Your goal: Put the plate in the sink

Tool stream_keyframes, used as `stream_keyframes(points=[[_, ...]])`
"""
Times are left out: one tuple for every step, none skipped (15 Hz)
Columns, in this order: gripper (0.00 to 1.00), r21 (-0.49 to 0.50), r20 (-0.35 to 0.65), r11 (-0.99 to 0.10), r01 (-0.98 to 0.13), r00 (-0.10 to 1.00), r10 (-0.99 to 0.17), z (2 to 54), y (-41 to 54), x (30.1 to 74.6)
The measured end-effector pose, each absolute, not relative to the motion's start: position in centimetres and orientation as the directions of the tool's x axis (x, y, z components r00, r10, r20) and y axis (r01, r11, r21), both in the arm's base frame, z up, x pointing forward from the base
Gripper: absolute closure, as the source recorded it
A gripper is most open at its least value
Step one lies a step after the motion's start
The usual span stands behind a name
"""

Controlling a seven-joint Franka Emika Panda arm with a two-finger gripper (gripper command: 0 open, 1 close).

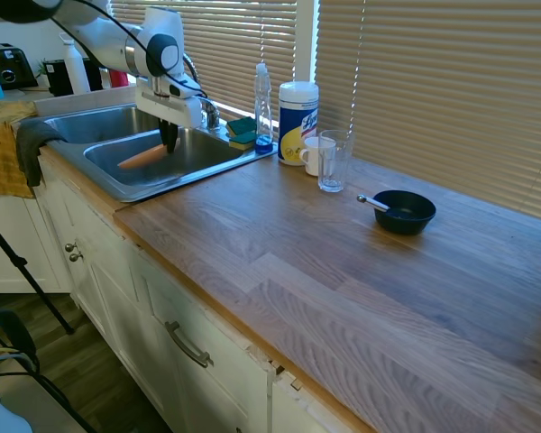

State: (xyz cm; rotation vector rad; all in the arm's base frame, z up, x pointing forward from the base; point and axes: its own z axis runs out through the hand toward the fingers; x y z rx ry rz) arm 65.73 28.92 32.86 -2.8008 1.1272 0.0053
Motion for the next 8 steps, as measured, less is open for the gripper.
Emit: stream_keyframes(points=[[1.00, -0.097, -0.036, -0.713, -0.694, 0.719, -0.695, 31.3, 30.0, 66.3], [1.00, -0.084, -0.026, -0.710, -0.699, 0.714, -0.700, 29.9, 30.8, 66.8], [1.00, -0.068, -0.016, -0.704, -0.707, 0.706, -0.708, 28.7, 31.2, 67.2], [0.00, -0.054, -0.008, -0.699, -0.713, 0.701, -0.714, 27.7, 31.6, 67.5], [0.00, -0.041, -0.002, -0.695, -0.718, 0.695, -0.719, 26.8, 31.8, 67.7], [0.00, -0.032, 0.000, -0.691, -0.722, 0.691, -0.723, 26.2, 31.9, 67.8], [0.00, -0.028, 0.001, -0.690, -0.724, 0.690, -0.724, 26.0, 32.0, 67.9], [0.00, -0.030, 0.003, -0.688, -0.725, 0.688, -0.726, 26.1, 32.0, 68.0]])
